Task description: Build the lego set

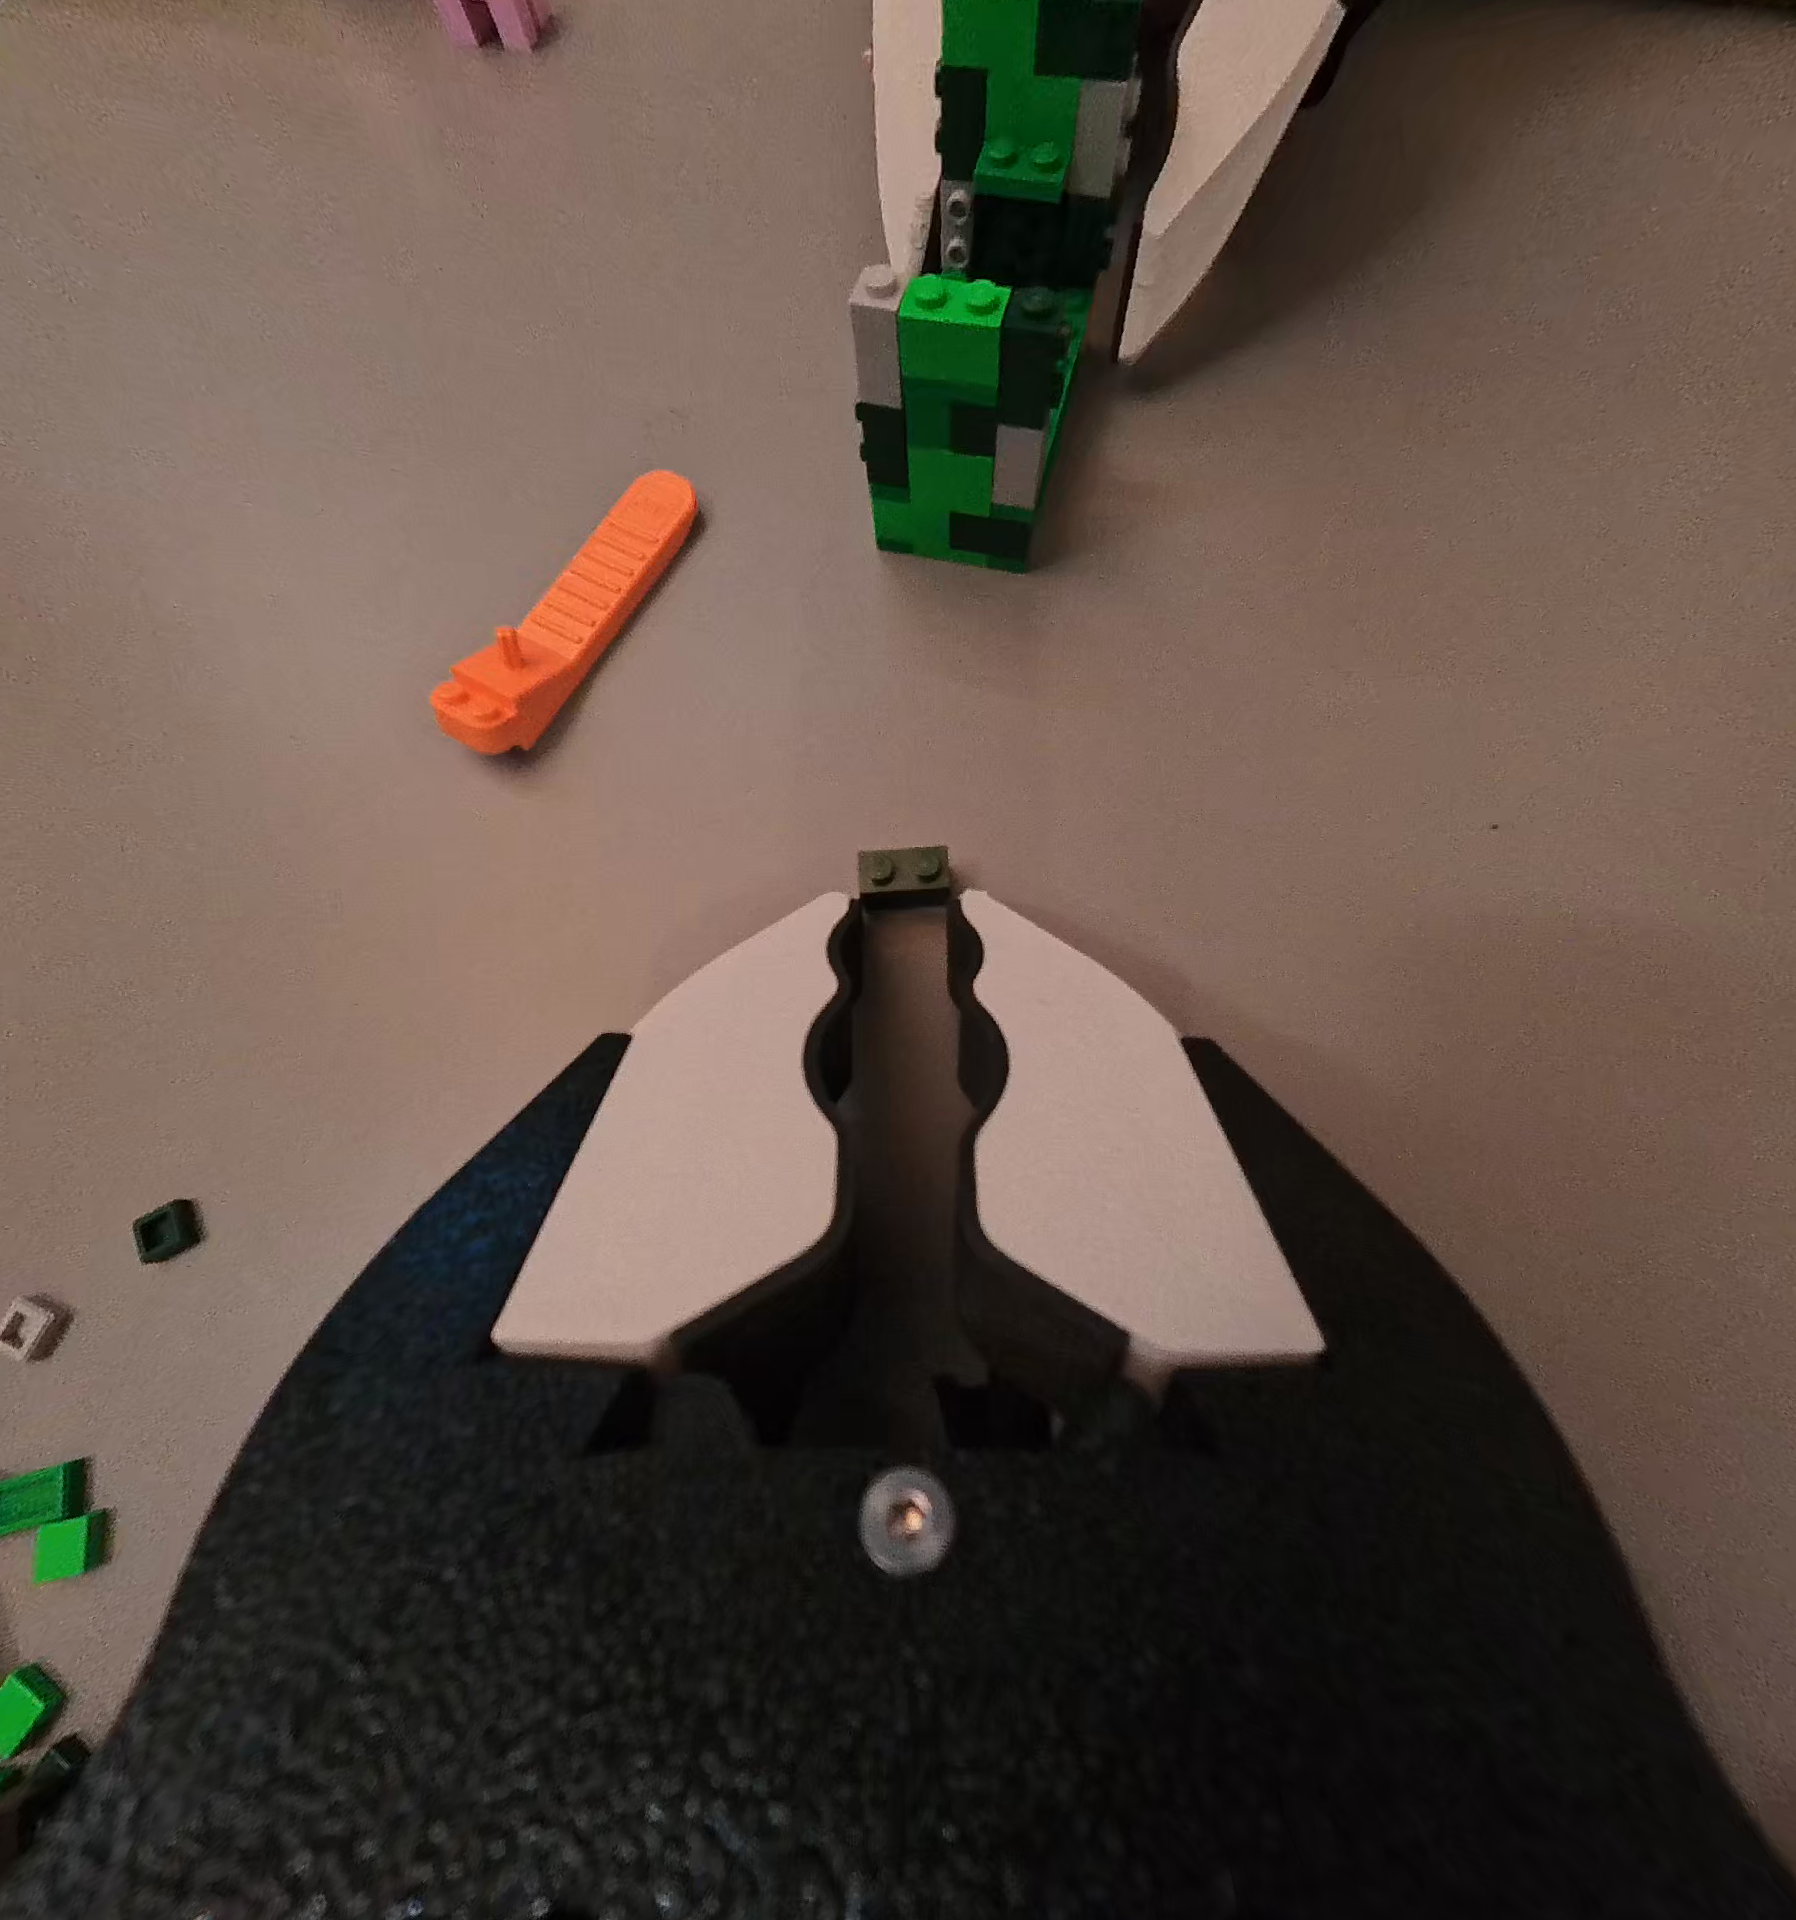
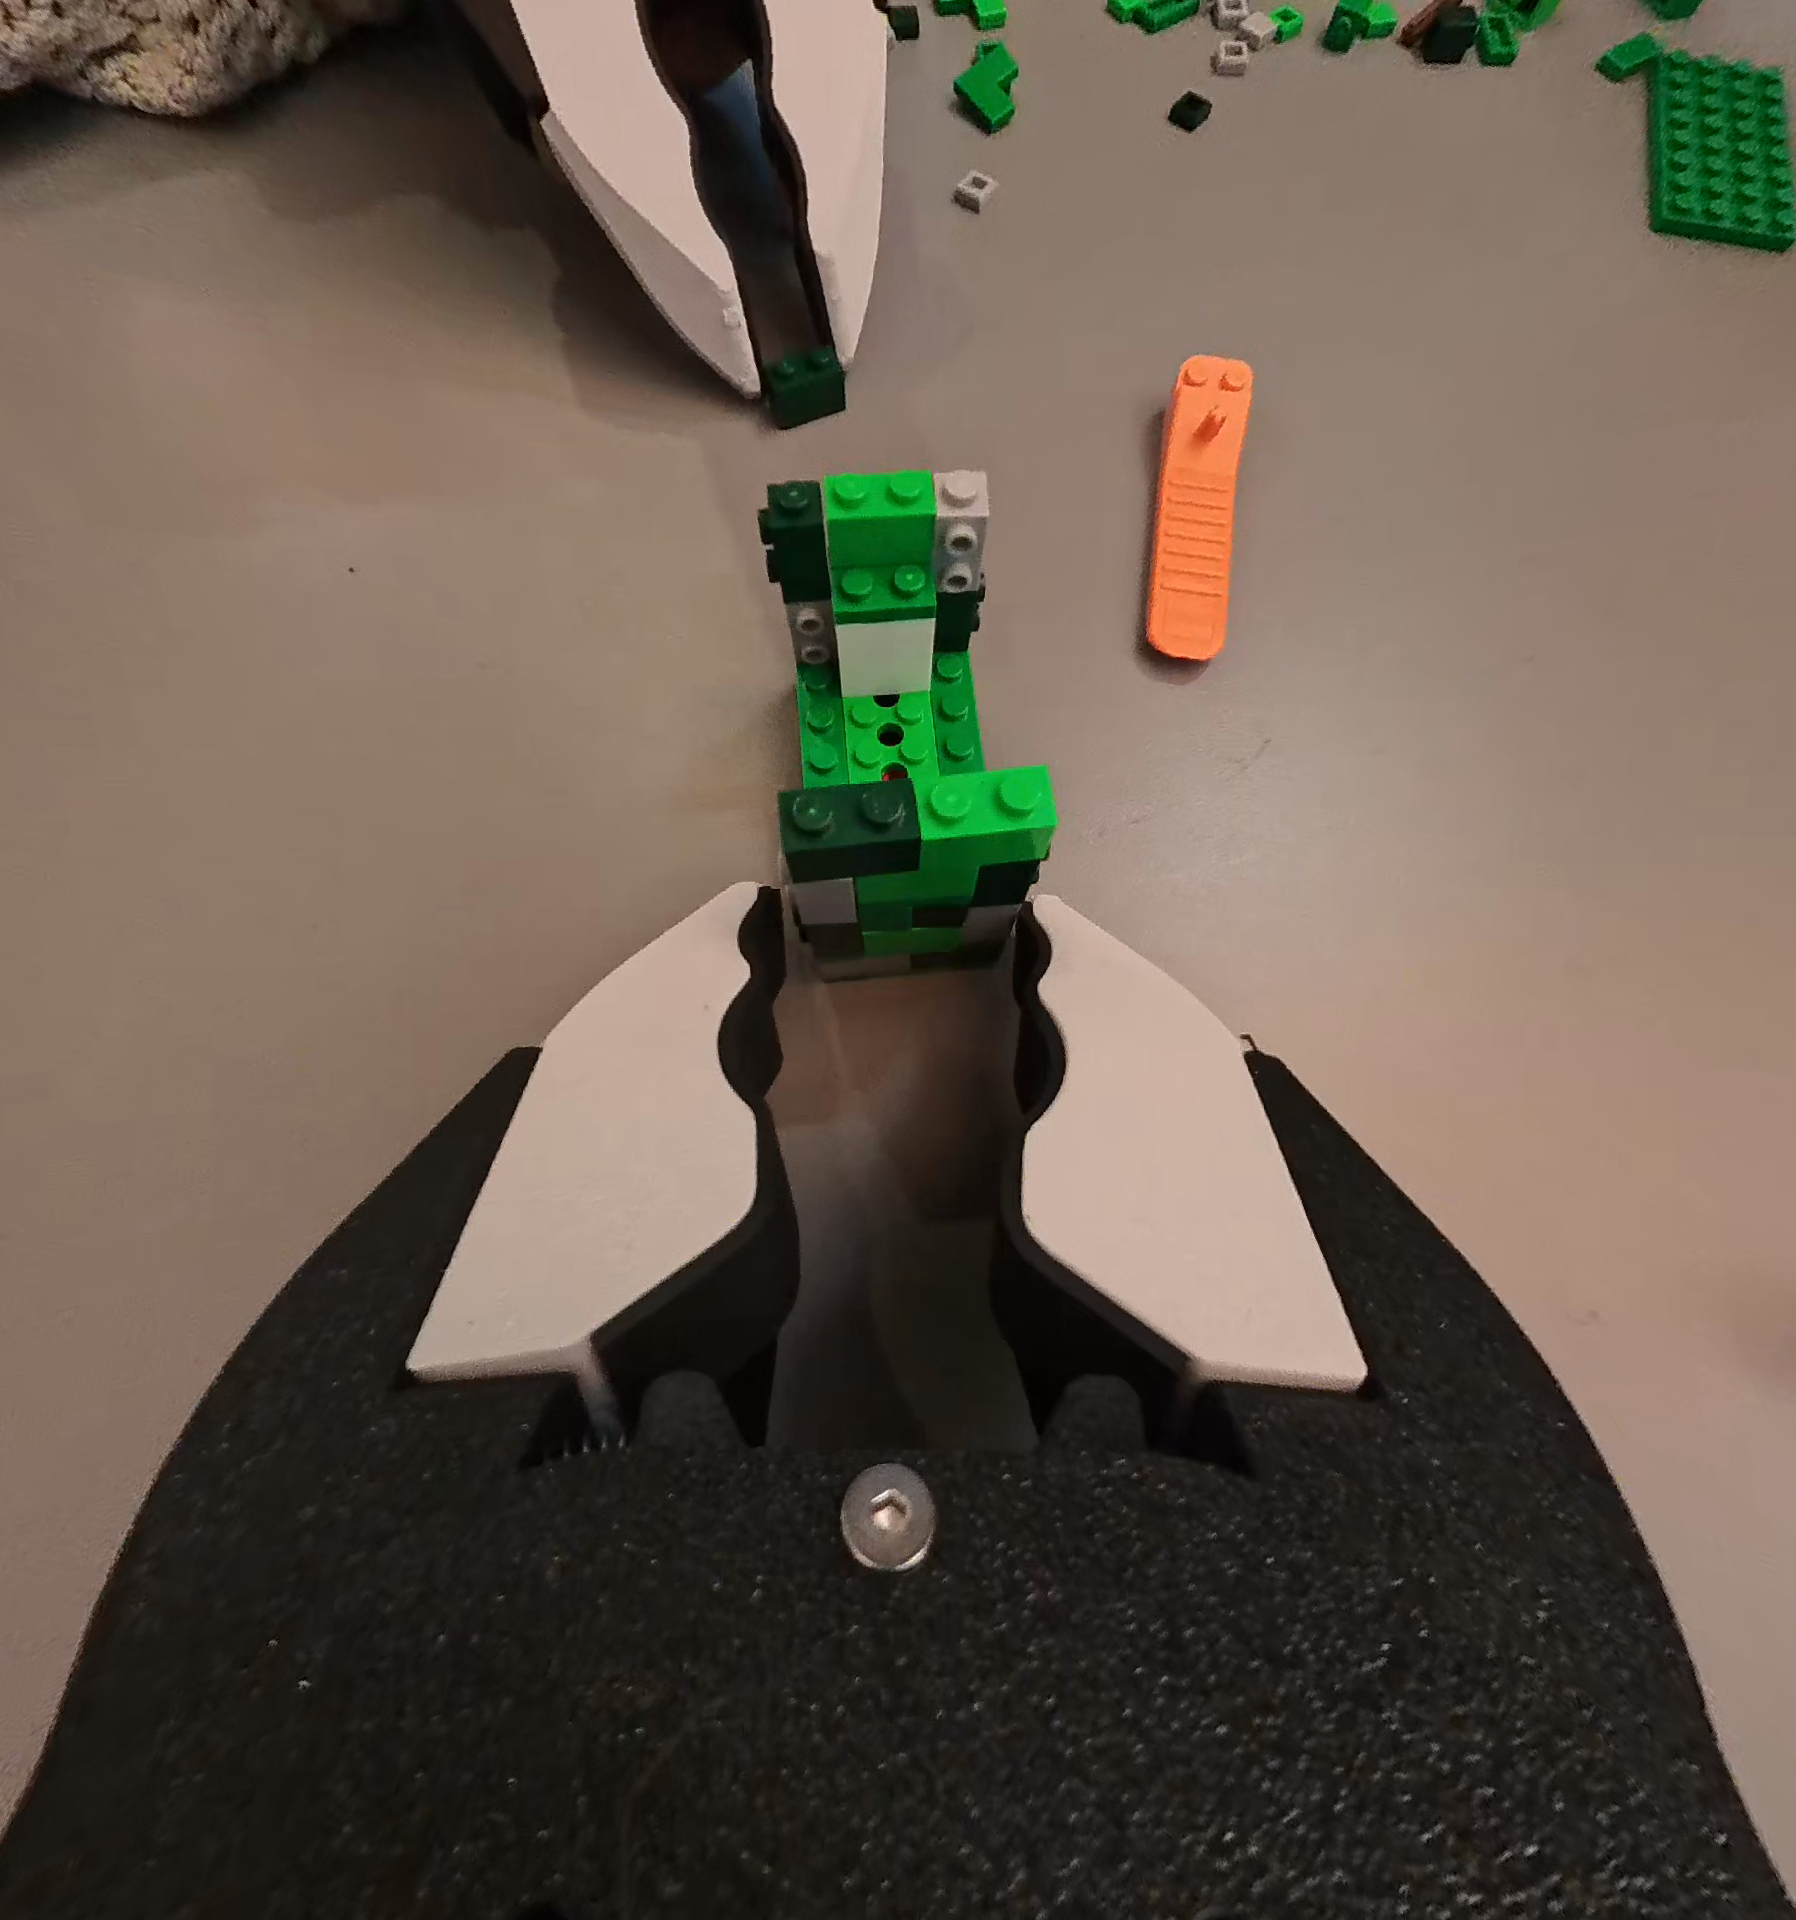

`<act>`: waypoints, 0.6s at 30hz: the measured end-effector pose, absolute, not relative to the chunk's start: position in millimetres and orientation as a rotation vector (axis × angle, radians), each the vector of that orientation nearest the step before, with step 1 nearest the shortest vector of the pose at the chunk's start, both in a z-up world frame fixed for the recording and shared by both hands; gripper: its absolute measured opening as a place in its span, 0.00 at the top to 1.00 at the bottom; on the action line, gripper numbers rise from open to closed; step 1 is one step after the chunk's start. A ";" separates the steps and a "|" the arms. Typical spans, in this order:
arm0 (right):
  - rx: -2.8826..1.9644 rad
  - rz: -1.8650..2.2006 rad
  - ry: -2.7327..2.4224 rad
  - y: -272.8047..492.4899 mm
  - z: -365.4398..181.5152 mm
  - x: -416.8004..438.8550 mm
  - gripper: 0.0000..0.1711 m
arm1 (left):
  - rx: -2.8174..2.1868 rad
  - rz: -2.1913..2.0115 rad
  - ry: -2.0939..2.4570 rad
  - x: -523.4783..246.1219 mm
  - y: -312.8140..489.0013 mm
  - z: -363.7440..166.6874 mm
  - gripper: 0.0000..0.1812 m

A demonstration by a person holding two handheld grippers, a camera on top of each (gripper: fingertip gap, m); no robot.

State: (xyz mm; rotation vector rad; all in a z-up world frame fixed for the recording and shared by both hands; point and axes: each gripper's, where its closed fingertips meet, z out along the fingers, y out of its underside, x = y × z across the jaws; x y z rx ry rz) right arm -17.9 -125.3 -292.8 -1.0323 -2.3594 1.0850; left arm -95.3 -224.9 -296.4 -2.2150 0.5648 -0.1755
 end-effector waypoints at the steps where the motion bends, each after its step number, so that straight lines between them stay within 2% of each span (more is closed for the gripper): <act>1: -1.032 1.085 -2.360 -125.4 -292.8 -17.8 0.76 | -2.215 -0.176 0.564 -95.2 -225.0 -296.3 0.92; 18: -1.030 1.086 -2.360 -125.5 -292.8 -18.1 0.76 | -2.225 -0.197 0.544 -94.2 -226.9 -295.2 0.92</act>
